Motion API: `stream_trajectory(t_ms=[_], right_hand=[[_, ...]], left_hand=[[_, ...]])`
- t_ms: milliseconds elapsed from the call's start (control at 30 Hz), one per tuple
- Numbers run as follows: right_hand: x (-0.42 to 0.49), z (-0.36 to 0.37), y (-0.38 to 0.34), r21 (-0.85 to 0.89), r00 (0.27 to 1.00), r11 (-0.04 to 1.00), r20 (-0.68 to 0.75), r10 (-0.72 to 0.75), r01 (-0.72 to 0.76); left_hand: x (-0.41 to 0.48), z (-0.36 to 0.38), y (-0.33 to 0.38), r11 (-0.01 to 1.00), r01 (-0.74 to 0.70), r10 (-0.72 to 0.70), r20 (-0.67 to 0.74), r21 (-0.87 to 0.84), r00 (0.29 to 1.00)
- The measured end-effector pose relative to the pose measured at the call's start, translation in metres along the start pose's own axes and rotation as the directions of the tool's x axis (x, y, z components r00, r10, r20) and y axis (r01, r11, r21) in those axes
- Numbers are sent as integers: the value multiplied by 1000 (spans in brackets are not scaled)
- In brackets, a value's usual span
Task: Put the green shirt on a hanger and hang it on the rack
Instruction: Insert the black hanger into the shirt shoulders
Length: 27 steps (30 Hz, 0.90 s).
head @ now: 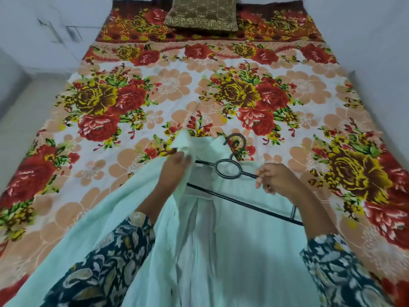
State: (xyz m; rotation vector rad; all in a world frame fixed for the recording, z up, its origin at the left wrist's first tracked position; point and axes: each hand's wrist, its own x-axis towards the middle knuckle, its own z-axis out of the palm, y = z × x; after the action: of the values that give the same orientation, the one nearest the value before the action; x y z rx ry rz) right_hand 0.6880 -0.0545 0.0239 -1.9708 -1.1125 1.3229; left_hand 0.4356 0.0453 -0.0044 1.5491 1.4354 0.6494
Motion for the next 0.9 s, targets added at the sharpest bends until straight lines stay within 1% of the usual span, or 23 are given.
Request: stream_trajectory(t_ms=[33, 67, 100, 133, 167, 200, 233, 300, 400, 500, 533, 567, 600, 633, 667, 700, 733, 767, 833, 867, 900], right_hand=[[14, 10, -10, -47, 1000, 999, 0, -10, 10], [28, 18, -20, -90, 1000, 996, -4, -22, 21], [41, 26, -26, -128, 999, 991, -14, -40, 38], [53, 32, -31, -181, 998, 982, -30, -62, 56], [65, 37, -33, -253, 994, 964, -54, -93, 76], [73, 41, -33, -332, 990, 939, -78, -121, 88], [80, 44, -31, -393, 985, 914, -95, -147, 99], [90, 49, -25, -454, 978, 885, -111, -176, 108], [97, 56, -16, -424, 965, 899, -171, -201, 112], [96, 62, -14, -308, 947, 938, -221, -232, 158], [91, 64, -16, -291, 925, 939, -273, -266, 184], [84, 67, -15, -306, 870, 927, -369, -326, 217], [76, 70, -14, -351, 775, 906, -494, -394, 238], [67, 76, -9, -389, 651, 889, -614, -446, 242], [54, 84, -4, -388, 549, 893, -707, -447, 228], [42, 96, 2, -363, 493, 904, -757, -428, 227], [31, 111, 5, -348, 514, 911, -753, -411, 221], [25, 126, 10, -359, 559, 906, -715, -421, 225], [24, 153, 14, -480, 707, 857, -542, -455, 185], [31, 159, 11, -542, 787, 828, -444, -428, 145], [43, 161, 7, -600, 833, 795, -392, -391, 90]], left_hand=[[-4, 2, -3, 981, -55, 36, 104, 186, 994], [-5, 3, -5, 933, -120, 72, 152, 340, 986], [-4, 3, -5, 875, -179, 125, 148, 449, 981], [-3, 1, -4, 820, -232, 195, 125, 523, 973], [1, 2, -2, 767, -287, 272, 114, 574, 956], [6, 3, 2, 706, -345, 333, 140, 619, 933], [14, 7, 6, 633, -396, 355, 205, 666, 912], [33, 19, 14, 486, -464, 320, 343, 741, 883], [53, 37, 21, 353, -508, 211, 462, 786, 861], [65, 42, 24, 258, -520, 213, 477, 815, 853], [69, 41, 26, 236, -520, 234, 471, 821, 850], [74, 38, 27, 228, -524, 252, 470, 821, 846], [79, 35, 28, 239, -525, 268, 464, 817, 844], [83, 30, 28, 270, -518, 286, 447, 811, 848], [86, 25, 28, 311, -505, 307, 418, 805, 855], [90, 19, 29, 350, -493, 332, 386, 797, 861], [93, 13, 31, 380, -487, 351, 365, 786, 862], [96, 8, 32, 400, -493, 368, 357, 773, 859], [99, 1, 33, 418, -532, 417, 365, 736, 832], [100, -1, 32, 417, -554, 446, 369, 720, 815], [101, -3, 30, 411, -574, 477, 370, 708, 797]])
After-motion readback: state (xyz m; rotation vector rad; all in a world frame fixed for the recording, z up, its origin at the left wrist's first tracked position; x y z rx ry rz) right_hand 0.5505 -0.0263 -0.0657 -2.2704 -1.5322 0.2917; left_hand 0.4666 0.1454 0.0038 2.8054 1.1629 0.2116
